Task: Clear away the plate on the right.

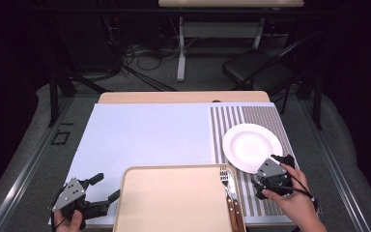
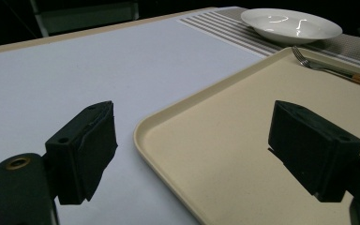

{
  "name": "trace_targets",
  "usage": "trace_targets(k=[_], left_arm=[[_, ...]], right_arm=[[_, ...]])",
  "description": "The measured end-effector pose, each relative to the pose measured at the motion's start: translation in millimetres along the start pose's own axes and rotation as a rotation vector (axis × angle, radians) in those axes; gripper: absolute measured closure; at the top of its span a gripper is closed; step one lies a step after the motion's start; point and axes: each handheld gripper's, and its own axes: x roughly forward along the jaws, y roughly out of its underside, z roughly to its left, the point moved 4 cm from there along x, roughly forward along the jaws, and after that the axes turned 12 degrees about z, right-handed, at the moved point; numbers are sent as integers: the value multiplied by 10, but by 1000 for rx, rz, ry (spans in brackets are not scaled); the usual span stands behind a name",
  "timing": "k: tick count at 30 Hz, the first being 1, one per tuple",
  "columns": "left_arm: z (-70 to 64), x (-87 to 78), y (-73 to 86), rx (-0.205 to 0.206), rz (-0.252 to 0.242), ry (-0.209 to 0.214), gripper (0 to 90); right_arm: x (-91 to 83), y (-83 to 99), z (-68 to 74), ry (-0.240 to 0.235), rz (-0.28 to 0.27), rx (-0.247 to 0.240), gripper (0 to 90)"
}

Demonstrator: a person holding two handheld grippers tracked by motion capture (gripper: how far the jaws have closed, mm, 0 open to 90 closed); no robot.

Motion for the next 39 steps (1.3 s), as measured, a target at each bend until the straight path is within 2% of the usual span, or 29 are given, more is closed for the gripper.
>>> trace_targets(k=[14, 15, 25, 32, 34, 36, 39], left_arm=[[3, -2, 1, -1, -1, 2, 157], [3, -2, 1, -1, -1, 1, 157], [4, -2, 3, -2, 0, 1, 157], [3, 9, 1, -2, 3, 3, 157], [-1, 8, 2, -4, 3, 3, 157], [-2, 8, 1, -2, 3, 4, 157], [0, 11, 1, -2, 5, 0, 157]], right_arm=[[195, -42, -47, 42, 57, -37, 0], [220, -48, -52, 48, 48, -45, 0], [405, -33, -54, 62, 121, -59, 0], [493, -13, -77, 86, 143, -69, 0], [522, -12, -83, 96, 133, -81, 0], [529, -8, -86, 99, 155, -84, 0], [565, -9, -99, 109, 153, -101, 0]])
